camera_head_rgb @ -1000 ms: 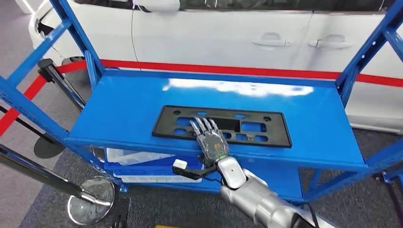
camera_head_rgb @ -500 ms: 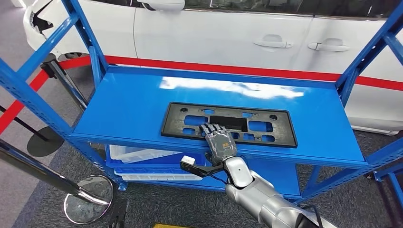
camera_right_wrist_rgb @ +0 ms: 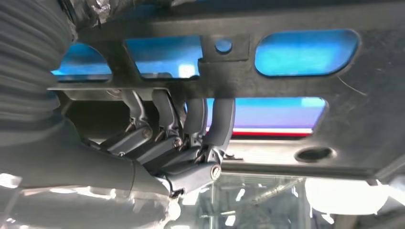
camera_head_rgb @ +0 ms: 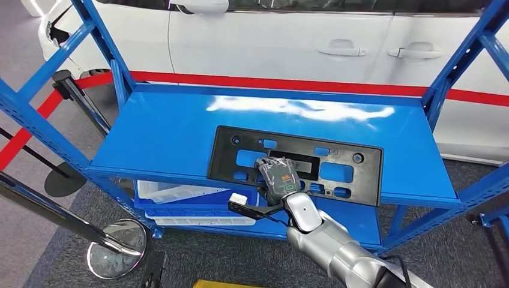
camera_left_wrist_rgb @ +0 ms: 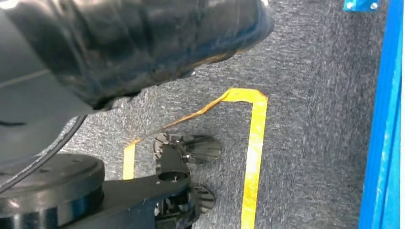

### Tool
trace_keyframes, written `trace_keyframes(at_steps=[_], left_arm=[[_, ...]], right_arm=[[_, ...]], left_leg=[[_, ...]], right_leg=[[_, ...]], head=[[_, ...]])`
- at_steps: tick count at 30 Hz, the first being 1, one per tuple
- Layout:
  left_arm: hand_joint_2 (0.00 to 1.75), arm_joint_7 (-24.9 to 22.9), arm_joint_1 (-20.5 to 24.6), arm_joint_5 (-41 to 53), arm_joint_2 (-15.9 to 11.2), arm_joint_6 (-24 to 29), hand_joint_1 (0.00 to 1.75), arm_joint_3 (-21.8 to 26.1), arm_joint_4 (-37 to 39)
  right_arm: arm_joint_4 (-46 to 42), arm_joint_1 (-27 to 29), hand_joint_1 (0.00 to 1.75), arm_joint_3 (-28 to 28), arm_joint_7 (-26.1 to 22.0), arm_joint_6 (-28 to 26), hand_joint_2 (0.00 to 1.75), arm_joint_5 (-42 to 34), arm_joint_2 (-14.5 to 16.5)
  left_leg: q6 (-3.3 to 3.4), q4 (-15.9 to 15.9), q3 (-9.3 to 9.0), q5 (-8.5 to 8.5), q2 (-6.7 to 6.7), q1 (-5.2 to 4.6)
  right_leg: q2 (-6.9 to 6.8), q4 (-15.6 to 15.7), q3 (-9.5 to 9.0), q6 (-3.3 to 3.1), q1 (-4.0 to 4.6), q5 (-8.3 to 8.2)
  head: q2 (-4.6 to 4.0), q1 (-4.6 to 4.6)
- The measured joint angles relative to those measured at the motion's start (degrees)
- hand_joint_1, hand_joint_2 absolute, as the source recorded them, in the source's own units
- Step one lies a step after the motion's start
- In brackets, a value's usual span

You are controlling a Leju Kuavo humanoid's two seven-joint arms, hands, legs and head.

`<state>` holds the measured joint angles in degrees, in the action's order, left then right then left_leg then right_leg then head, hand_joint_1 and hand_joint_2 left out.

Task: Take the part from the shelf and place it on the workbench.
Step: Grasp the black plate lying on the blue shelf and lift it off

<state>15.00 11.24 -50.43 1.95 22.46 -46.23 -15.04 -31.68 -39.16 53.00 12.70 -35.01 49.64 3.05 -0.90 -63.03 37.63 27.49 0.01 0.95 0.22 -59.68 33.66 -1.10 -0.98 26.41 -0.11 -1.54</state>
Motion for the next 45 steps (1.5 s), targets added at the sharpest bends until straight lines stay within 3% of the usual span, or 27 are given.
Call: trace_keyframes(at_steps=[2, 3, 4, 5, 8, 10, 12, 14, 15, 18, 20, 23, 25, 30, 33, 34, 35, 36, 37, 39, 41, 45], left_arm=[[0.0, -0.08, -0.01, 0.08, 0.01, -0.15, 0.0, -0.01, 0.0], [0.0, -0.13, -0.07, 0.09, 0.01, -0.21, 0.0, -0.01, 0.0], [0.0, -0.17, -0.14, 0.1, 0.0, -0.22, 0.0, -0.02, 0.0], [0.0, -0.2, -0.18, 0.1, -0.01, -0.24, 0.0, -0.02, 0.0], [0.0, -0.21, -0.11, 0.17, -0.15, -0.26, 0.0, -0.02, 0.0], [0.0, -0.22, -0.06, 0.31, -0.25, -0.28, 0.0, -0.02, 0.0], [0.0, -0.27, -0.07, 0.43, -0.26, -0.32, 0.0, -0.02, 0.0], [0.0, -0.29, -0.07, 0.48, -0.25, -0.35, 0.0, -0.03, 0.0], [0.0, -0.3, -0.05, 0.49, -0.24, -0.35, 0.0, -0.03, 0.0], [0.0, -0.36, -0.08, 0.52, -0.24, -0.4, 0.0, -0.04, 0.0], [0.0, -0.43, -0.19, 0.55, -0.24, -0.51, 0.0, -0.04, 0.0], [0.0, -0.48, -0.25, 0.61, -0.22, -0.6, 0.0, -0.05, 0.0], [0.0, -0.48, -0.23, 0.67, -0.24, -0.59, 0.0, -0.07, 0.0], [0.0, -0.09, -0.42, 0.72, -0.31, -0.06, 0.0, -0.09, 0.0], [0.0, 0.28, -0.5, 0.71, -0.31, 0.36, 0.0, -0.1, 0.0], [0.0, 0.32, -0.58, 0.7, -0.31, 0.43, 0.0, -0.1, 0.0], [0.0, 0.32, -0.68, 0.7, -0.31, 0.46, 0.0, -0.11, 0.0], [0.0, 0.32, -0.76, 0.69, -0.32, 0.5, 0.0, -0.11, 0.0], [0.0, 0.33, -0.8, 0.69, -0.32, 0.53, 0.0, -0.11, 0.0], [0.0, 0.42, -0.76, 0.67, -0.42, 0.6, 0.0, -0.11, 0.0], [0.0, 0.57, -0.72, 0.58, -0.53, 0.71, 0.0, -0.14, 0.0], [0.0, 0.72, -0.91, 0.46, -0.45, 0.84, 0.0, -0.38, 0.0]], right_arm=[[-0.1, -0.01, 1.75, 0.0, -0.32, -0.05, 1.75, 0.21, 0.04], [-0.15, 0.01, 1.75, 0.0, -0.51, -0.08, 1.75, 0.3, 0.05], [-0.21, 0.03, 1.75, 0.0, -0.68, -0.1, 1.75, 0.37, 0.05], [-0.29, 0.05, 1.75, 0.0, -0.81, -0.14, 1.75, 0.43, 0.06], [-0.74, 0.12, 1.75, 0.0, -1.16, -0.28, 1.75, 0.59, 0.08], [-1.0, 0.19, 1.75, 0.0, -1.36, -0.42, 1.75, 0.71, 0.08], [-1.25, 0.26, 1.75, 0.0, -1.49, -0.6, 1.75, 0.84, 0.07], [-1.44, 0.31, 1.75, 0.0, -1.6, -0.86, 1.75, 0.97, 0.02], [-1.53, 0.3, 1.75, 0.0, -1.66, -1.04, 1.75, 1.09, -0.02], [-1.82, 0.33, 1.75, 0.0, -1.9, -1.78, 1.75, 1.56, -0.05], [-1.98, 0.41, 1.75, 0.0, -2.09, -2.49, 1.75, 1.85, -0.06], [-2.6, 0.4, 1.75, 0.0, -2.67, -3.34, 1.75, 2.55, -0.11], [-3.66, 0.37, 1.75, -0.03, -3.47, -3.85, 1.75, 3.37, -0.09], [-8.32, 1.09, 1.75, -0.91, -6.63, -4.22, 1.75, 5.05, -0.07], [-12.26, 1.48, 1.75, -1.79, -8.02, -4.29, 1.75, 6.51, -0.05], [-13.48, 1.71, 1.75, -2.05, -8.21, -4.32, 1.75, 6.81, -0.05], [-14.43, 1.97, 1.75, -2.28, -8.31, -4.35, 1.75, 6.94, -0.06], [-15.3, 2.21, 1.75, -2.55, -8.41, -4.35, 1.75, 6.97, -0.07], [-16.19, 2.39, 1.75, -2.86, -8.61, -4.36, 1.75, 6.96, -0.07], [-17.97, 2.57, 1.75, -3.71, -9.25, -4.38, 1.75, 6.93, -0.08], [-19.81, 2.79, 1.75, -4.63, -10.2, -4.45, 1.75, 7.0, -0.07], [-24.57, 3.84, 1.75, -6.16, -11.72, -4.53, 1.75, 7.44, -0.12]], left_leg=[[-0.37, -7.2, 3.36, 3.4, 0.01, 0.07], [-0.44, -10.18, 4.82, 4.3, 0.01, 0.1], [-0.41, -11.38, 5.49, 4.13, 0.01, 0.1], [-0.25, -10.4, 5.11, 2.92, 0.01, 0.08], [0.89, 0.11, 0.36, -2.19, -0.01, -0.31], [1.45, 3.85, -1.34, -2.75, -0.01, -0.68], [1.83, 4.41, -1.66, -2.7, 0.0, -0.64], [2.37, 5.28, -2.17, -3.04, 0.1, -0.34], [2.62, 5.65, -2.39, -3.2, 0.16, -0.18], [2.88, 5.69, -2.43, -3.19, 0.23, -0.21], [2.8, 5.52, -2.47, -3.06, 0.13, -0.11], [2.21, 4.78, -2.46, -2.55, -0.14, 0.14], [1.49, 3.85, -2.04, -2.11, -0.26, -0.03], [0.1, 2.6, -1.32, -1.24, -0.2, 0.08], [-0.5, -6.87, 3.1, 3.34, -0.14, 0.15], [-0.55, -10.35, 4.85, 4.45, -0.14, 0.15], [-0.44, -11.9, 5.74, 4.41, -0.14, 0.13], [-0.2, -11.29, 5.6, 3.27, -0.15, 0.08], [0.19, -8.6, 4.47, 1.33, -0.15, -0.03], [1.27, -1.11, 1.0, -2.04, -0.17, -0.47], [2.01, 3.23, -1.08, -2.78, -0.17, -0.99], [2.36, 5.24, -2.21, -2.92, -0.07, -0.75]], right_leg=[[-0.05, -0.01, 0.14, -0.18, 0.08, -0.05], [-0.06, -0.02, 0.17, -0.21, 0.16, -0.03], [-0.04, -0.03, 0.17, -0.24, 0.25, 0.01], [0.02, -0.04, 0.13, -0.26, 0.33, 0.06], [0.34, -0.05, 0.02, -0.06, 0.57, 0.23], [0.58, 0.04, 0.2, 0.42, 0.64, 0.23], [0.68, 0.28, 0.2, 1.1, 0.63, 0.22], [0.55, -0.84, 0.63, 1.71, 0.6, 1.22], [0.47, -2.98, 1.6, 1.93, 0.56, 2.56], [0.38, -13.45, 6.69, 2.42, 0.34, 7.18], [0.36, -14.76, 7.52, 2.73, 0.14, 6.16], [0.33, -6.78, 3.93, 2.96, -0.25, 1.4], [0.35, -2.01, 1.75, 2.59, -0.24, 0.11], [0.41, -0.9, 1.34, 0.57, -0.04, 0.05], [0.37, -0.78, 1.19, -0.18, 0.03, 0.1], [0.38, -0.8, 1.16, -0.3, 0.17, 0.16], [0.4, -0.82, 1.09, -0.4, 0.32, 0.22], [0.44, -0.83, 0.98, -0.47, 0.46, 0.29], [0.49, -0.84, 0.83, -0.51, 0.59, 0.36], [0.55, -0.76, 0.59, -0.46, 0.78, 0.51], [0.57, -0.57, 0.61, -0.15, 0.77, 0.53], [0.44, -0.69, 0.57, 1.07, 0.78, 1.1]], head=[[0.0, -0.19], [0.0, -0.16], [0.0, -0.17], [0.0, -0.17], [0.0, -0.14], [0.0, -0.13], [0.0, -0.11], [0.0, -0.03], [0.0, 0.01], [0.0, 0.02], [0.0, 0.03], [0.0, 0.05], [0.0, 0.03], [0.0, -0.09], [0.0, -0.29], [0.0, -0.28], [0.0, -0.28], [0.0, -0.28], [0.0, -0.28], [0.0, -0.24], [0.0, -0.26], [0.0, -0.24]])
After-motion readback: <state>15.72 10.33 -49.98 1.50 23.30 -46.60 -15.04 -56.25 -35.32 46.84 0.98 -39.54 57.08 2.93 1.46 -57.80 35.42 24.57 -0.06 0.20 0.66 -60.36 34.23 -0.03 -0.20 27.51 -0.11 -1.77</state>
